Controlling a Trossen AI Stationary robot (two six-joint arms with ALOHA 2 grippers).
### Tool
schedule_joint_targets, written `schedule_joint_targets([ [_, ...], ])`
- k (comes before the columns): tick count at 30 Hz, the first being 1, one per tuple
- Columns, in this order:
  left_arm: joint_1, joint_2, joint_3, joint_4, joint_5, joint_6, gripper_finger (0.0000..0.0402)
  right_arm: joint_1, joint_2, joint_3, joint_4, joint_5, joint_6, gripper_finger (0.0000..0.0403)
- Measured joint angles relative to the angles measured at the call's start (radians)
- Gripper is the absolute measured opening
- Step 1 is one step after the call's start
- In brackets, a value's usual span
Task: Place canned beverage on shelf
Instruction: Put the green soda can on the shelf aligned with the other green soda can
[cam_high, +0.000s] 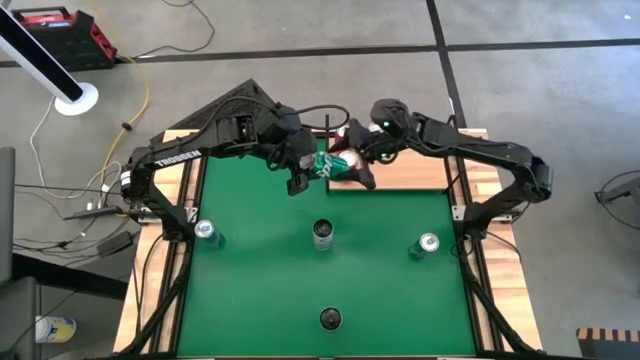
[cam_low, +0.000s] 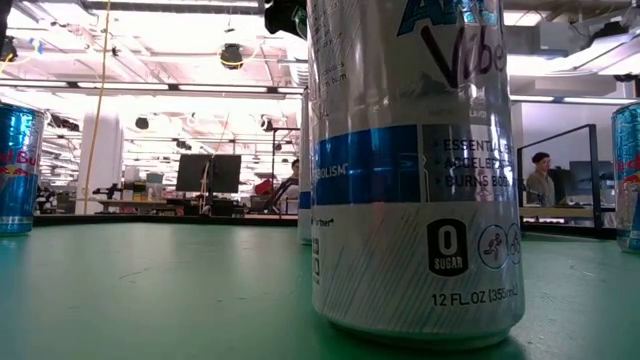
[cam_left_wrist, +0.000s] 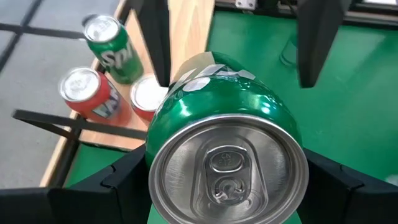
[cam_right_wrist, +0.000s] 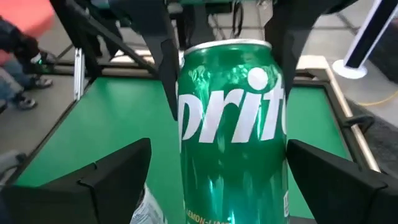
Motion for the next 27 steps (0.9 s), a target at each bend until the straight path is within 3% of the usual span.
schedule_joint_targets([
  [10, -0.004, -0.002, 0.0, 0.008, 0.022, -0.005, 0.0277, 0.052, 0.106, 0.058, -0.06, 0.077, -0.063, 0.04],
  [18, -0.004, -0.002, 0.0, 0.011, 0.025, -0.005, 0.0277, 0.072, 0.115, 0.058, -0.038, 0.102, -0.06, 0.0396],
  [27, -0.004, -0.002, 0.0, 0.01, 0.034, -0.005, 0.0277, 0.076, 0.095, 0.059, -0.042, 0.15, -0.075, 0.0324],
])
